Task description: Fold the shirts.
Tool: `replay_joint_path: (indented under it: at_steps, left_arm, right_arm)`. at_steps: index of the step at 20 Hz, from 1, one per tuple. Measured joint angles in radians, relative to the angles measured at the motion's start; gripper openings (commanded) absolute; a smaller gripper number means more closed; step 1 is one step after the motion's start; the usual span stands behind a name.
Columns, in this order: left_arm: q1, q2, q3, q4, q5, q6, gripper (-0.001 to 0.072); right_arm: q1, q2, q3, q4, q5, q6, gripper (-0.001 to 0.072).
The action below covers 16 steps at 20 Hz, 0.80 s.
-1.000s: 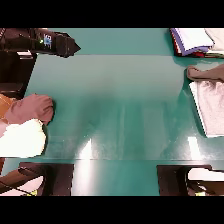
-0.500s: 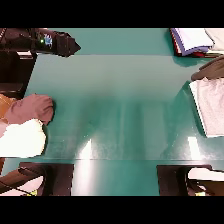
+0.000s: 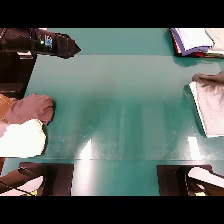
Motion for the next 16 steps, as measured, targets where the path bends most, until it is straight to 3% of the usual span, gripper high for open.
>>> replay_joint_path:
  at_steps: [2, 3, 4, 5, 11, 16]
  left_arm:
    - [0.0, 0.0, 0.0, 0.0, 0.0, 0.003, 0.0029]
    - [0.0, 0.0, 0.0, 0.0, 0.0, 0.003, 0.0029]
    - [0.0, 0.0, 0.0, 0.0, -0.001, 0.003, 0.0029]
    - [0.0, 0.0, 0.0, 0.0, -0.002, 0.004, 0.0029]
    - [0.0, 0.0, 0.0, 0.0, -0.007, 0.006, 0.0029]
    - [0.0, 0.0, 0.0, 0.011, -0.004, 0.005, 0.0029]
  right_arm:
    - [-0.029, 0.051, -0.107, -0.071, 0.023, 0.0, 0.0064]
    - [-0.043, 0.075, -0.16, -0.104, 0.031, 0.0, 0.0237]
    - [-0.058, 0.1, -0.216, -0.136, 0.04, 0.0, 0.046]
    - [-0.071, 0.118, -0.265, -0.161, 0.043, 0.0, 0.0608]
    - [-0.096, 0.2, -0.424, -0.164, 0.054, -0.006, 0.0602]
    - [0.111, 0.238, -0.372, -0.079, 0.006, -0.016, 0.0594]
